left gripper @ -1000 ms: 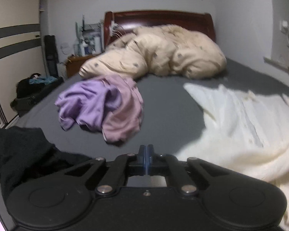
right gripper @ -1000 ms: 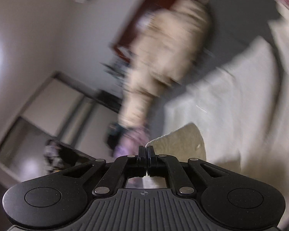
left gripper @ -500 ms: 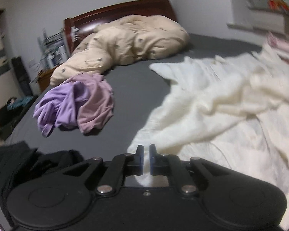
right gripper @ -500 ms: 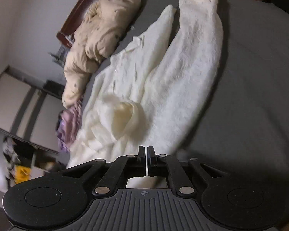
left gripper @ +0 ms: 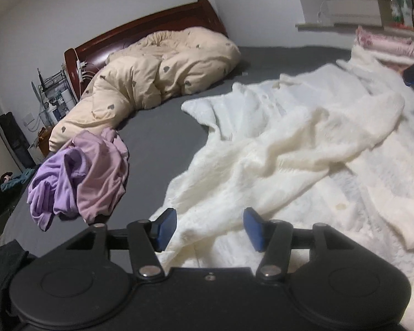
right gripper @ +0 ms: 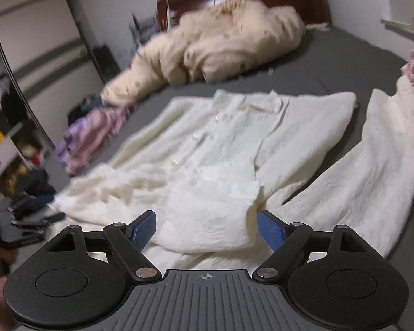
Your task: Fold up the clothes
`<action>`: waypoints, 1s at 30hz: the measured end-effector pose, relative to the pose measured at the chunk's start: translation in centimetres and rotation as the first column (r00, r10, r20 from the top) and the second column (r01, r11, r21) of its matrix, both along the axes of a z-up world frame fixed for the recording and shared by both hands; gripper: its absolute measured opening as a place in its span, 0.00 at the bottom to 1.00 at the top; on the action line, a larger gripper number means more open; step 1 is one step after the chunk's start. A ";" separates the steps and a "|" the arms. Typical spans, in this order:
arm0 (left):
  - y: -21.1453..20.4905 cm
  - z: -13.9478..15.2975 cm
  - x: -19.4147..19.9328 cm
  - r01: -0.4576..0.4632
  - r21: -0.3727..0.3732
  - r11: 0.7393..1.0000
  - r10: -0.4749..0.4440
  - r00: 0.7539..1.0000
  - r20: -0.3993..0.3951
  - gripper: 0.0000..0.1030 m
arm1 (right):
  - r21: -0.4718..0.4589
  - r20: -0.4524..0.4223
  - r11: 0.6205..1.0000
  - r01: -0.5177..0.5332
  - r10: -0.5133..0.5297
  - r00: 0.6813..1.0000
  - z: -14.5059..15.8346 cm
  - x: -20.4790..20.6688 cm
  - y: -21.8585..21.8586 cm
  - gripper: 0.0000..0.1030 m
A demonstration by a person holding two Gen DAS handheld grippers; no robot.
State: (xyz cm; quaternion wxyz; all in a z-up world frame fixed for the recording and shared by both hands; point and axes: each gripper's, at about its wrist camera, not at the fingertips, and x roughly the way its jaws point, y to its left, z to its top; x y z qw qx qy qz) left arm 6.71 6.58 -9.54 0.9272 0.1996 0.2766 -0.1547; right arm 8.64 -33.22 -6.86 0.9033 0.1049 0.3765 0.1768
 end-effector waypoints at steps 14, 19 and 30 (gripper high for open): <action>3.7 0.0 -0.5 -0.037 -0.275 0.961 0.030 0.999 -0.032 0.54 | 0.451 -0.131 0.893 0.018 0.046 0.990 2.3 0.2 -3.4 0.01; 4.9 -0.1 -0.7 -0.040 -0.210 0.977 0.036 0.999 -0.019 0.57 | 0.491 -0.196 0.866 0.100 -0.002 0.981 3.8 -4.8 -6.2 0.01; 7.3 -0.6 0.9 -0.102 -0.080 0.992 0.096 0.993 -0.074 0.61 | 0.111 -0.383 0.952 0.285 -0.224 0.896 -0.1 -6.5 -7.4 0.03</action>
